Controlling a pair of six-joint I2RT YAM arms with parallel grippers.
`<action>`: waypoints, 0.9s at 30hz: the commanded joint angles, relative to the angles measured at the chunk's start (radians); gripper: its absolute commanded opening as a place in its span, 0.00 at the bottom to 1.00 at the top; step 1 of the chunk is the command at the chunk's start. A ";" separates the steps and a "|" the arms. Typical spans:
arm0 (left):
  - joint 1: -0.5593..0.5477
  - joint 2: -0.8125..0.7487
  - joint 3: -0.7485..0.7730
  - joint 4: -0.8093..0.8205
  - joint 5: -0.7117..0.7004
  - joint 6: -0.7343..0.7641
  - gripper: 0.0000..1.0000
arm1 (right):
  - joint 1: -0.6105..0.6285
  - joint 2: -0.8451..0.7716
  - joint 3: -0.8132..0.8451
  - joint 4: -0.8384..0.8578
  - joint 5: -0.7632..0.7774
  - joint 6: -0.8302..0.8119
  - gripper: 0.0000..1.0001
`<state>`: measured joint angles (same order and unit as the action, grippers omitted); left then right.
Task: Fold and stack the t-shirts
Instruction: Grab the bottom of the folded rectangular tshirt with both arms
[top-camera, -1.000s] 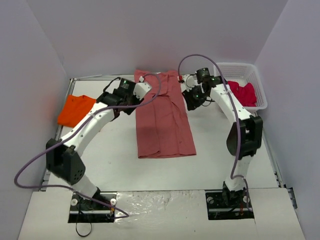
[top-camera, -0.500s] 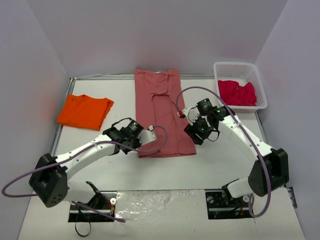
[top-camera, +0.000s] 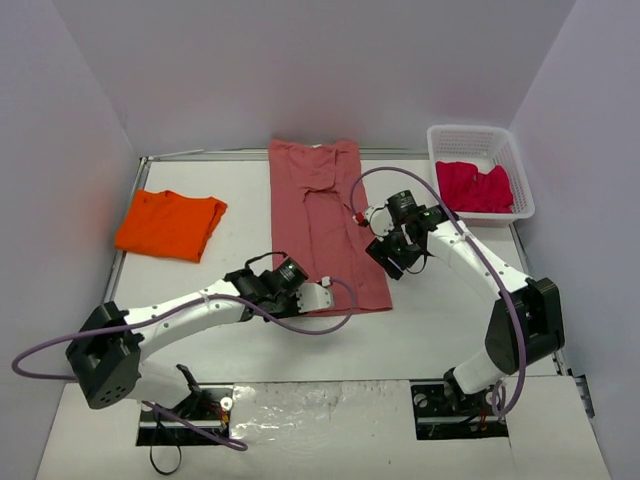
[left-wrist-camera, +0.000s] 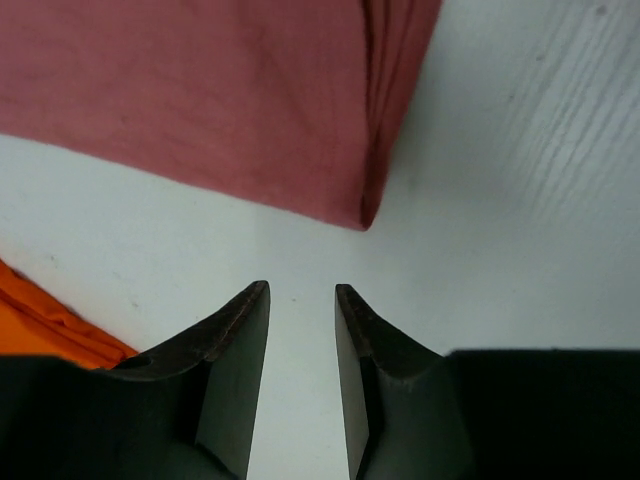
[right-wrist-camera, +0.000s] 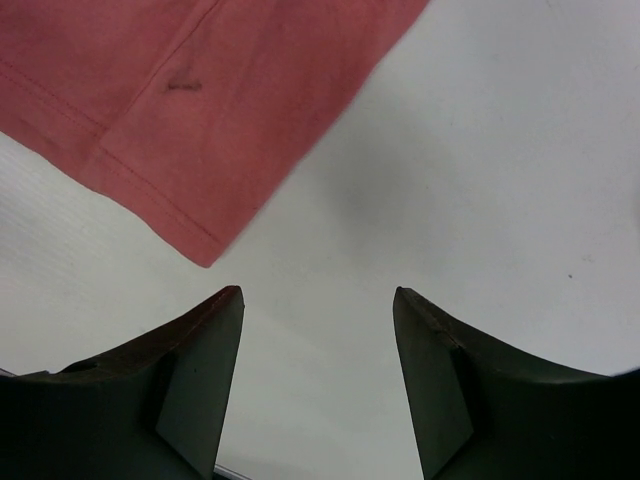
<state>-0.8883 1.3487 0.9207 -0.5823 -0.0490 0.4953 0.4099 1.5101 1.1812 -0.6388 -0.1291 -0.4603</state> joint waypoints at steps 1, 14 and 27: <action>-0.066 0.044 -0.006 0.048 0.000 0.002 0.31 | -0.025 0.028 0.049 -0.013 0.032 0.018 0.57; -0.098 0.179 -0.072 0.190 -0.072 -0.023 0.28 | -0.100 0.064 0.110 -0.016 0.017 0.015 0.57; -0.098 0.237 -0.074 0.211 -0.071 -0.043 0.27 | -0.117 0.078 0.110 -0.013 -0.006 0.011 0.57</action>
<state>-0.9810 1.5604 0.8410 -0.3862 -0.1127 0.4782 0.3004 1.5791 1.2629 -0.6315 -0.1219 -0.4469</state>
